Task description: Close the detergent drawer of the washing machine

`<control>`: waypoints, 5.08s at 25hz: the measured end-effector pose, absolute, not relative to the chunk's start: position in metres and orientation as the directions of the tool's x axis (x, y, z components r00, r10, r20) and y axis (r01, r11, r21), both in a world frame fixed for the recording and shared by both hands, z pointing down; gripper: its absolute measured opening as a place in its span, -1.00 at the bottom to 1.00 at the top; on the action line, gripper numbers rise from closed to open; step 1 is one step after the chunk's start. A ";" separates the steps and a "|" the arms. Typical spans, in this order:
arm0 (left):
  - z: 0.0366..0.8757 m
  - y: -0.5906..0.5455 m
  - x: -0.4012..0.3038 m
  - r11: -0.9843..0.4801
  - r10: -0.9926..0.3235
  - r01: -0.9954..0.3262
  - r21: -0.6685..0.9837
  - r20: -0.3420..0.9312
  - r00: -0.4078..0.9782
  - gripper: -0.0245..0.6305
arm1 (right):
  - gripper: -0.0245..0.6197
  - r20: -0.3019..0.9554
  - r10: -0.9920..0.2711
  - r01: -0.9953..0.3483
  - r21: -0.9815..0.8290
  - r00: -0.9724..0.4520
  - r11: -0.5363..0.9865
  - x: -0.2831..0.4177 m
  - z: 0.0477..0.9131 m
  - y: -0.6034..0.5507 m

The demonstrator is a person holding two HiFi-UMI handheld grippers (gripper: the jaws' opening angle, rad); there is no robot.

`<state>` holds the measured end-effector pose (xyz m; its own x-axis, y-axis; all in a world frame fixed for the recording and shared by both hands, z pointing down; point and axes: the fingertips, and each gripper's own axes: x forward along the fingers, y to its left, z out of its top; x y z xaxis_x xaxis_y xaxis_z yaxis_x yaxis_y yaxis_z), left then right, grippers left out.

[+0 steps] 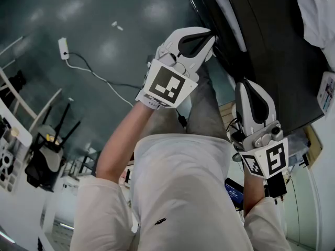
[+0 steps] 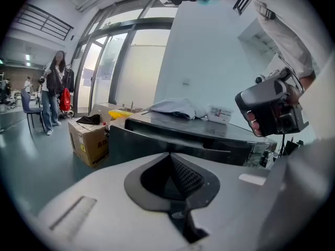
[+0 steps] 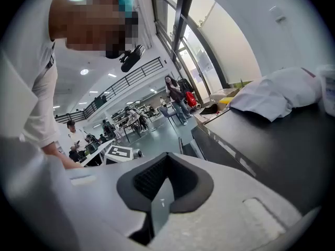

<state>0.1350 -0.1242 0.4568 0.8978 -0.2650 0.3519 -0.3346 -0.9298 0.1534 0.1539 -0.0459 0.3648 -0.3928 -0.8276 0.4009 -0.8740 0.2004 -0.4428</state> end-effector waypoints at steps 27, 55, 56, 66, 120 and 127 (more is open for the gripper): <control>0.451 -0.134 0.167 -0.958 -0.203 -0.259 0.125 0.344 0.917 -0.87 | -0.91 0.406 -0.834 -0.872 -0.461 -0.374 0.167 0.173 0.372 -0.060; 0.456 -0.139 0.180 -0.949 -0.228 -0.288 0.129 0.348 0.909 -0.87 | -0.91 0.398 -0.829 -0.860 -0.479 -0.393 0.177 0.168 0.376 -0.047; 0.456 -0.140 0.183 -0.951 -0.225 -0.283 0.122 0.352 0.909 -0.87 | -0.91 0.397 -0.829 -0.859 -0.480 -0.393 0.177 0.167 0.375 -0.047; 0.458 -0.141 0.182 -0.944 -0.208 -0.283 0.168 0.363 0.909 -0.87 | -0.91 0.372 -0.858 -0.876 -0.452 -0.355 0.167 0.175 0.359 -0.052; 0.210 -0.084 -0.050 -0.719 -0.621 -0.642 0.265 0.167 0.765 -0.87 | -0.92 0.205 -0.936 -0.958 -0.075 -0.287 0.278 0.123 0.194 -0.021; 0.187 -0.080 -0.072 -0.708 -0.657 -0.674 0.210 0.151 0.738 -0.87 | -0.92 0.193 -0.947 -0.966 -0.038 -0.258 0.255 0.129 0.181 -0.015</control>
<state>-0.0719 -0.0797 0.1871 0.7383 -0.6573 0.1513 -0.6738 -0.7084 0.2103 0.1290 -0.0145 0.1809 -0.2576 -0.9468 0.1928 -0.9661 0.2552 -0.0376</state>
